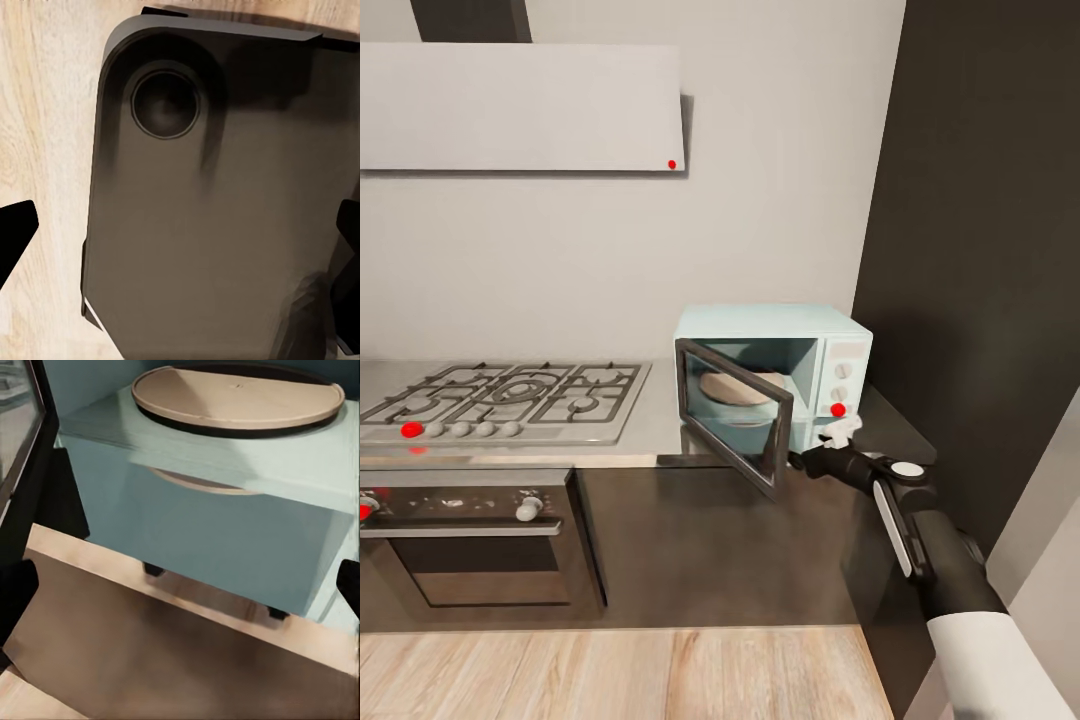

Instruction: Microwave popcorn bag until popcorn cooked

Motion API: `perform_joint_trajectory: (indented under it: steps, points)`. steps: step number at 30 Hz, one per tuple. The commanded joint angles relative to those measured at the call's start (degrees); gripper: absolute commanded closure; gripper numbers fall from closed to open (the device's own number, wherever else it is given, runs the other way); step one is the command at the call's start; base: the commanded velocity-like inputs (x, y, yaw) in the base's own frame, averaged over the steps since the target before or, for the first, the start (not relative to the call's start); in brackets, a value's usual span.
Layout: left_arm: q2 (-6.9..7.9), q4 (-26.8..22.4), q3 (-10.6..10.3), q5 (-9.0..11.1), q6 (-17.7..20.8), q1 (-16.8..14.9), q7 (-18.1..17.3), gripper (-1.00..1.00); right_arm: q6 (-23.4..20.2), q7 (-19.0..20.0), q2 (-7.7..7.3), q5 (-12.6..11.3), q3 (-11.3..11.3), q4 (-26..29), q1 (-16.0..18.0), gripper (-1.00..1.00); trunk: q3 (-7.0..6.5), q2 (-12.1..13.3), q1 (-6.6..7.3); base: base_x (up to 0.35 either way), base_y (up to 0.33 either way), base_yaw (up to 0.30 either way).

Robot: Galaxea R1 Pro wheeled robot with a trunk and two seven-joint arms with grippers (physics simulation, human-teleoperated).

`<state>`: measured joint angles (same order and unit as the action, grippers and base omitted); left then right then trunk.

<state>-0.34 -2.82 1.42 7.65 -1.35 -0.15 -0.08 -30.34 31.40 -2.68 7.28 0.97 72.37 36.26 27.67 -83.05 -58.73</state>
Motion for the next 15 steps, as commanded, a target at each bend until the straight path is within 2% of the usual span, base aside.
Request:
perform_joint_trajectory:
  steps: [1, 5, 8, 15]
  points:
    - [-0.01, 0.0, 0.1, 0.4, -0.1, 0.0, 0.0, -1.0, -0.1, 0.2, 0.03, 0.7, 0.1, 0.1, 0.0, -1.0, 0.06, 0.0, 0.0, 0.0, 0.0, 0.0]
    - [-0.01, 0.0, 0.1, 0.4, -0.1, 0.0, 0.0, -1.0, -0.2, -0.9, 0.04, 0.1, 0.0, 0.2, 0.0, -1.0, 0.06, 0.0, 0.0, 0.0, 0.0, 0.0]
    - [-0.03, 0.0, 0.1, 0.4, -0.1, 0.0, 0.0, -1.0, -0.2, -0.3, 0.22, -0.1, -0.1, 0.2, 0.0, -1.0, 0.06, 0.0, 0.0, 0.0, 0.035, 0.0]
    - [-0.04, 0.0, 0.2, 0.4, -0.1, 0.0, 0.0, -1.0, -0.2, -0.1, 0.49, -0.1, -0.2, 0.2, 0.0, -1.0, 0.06, 0.0, 0.0, 0.0, 0.284, 0.0]
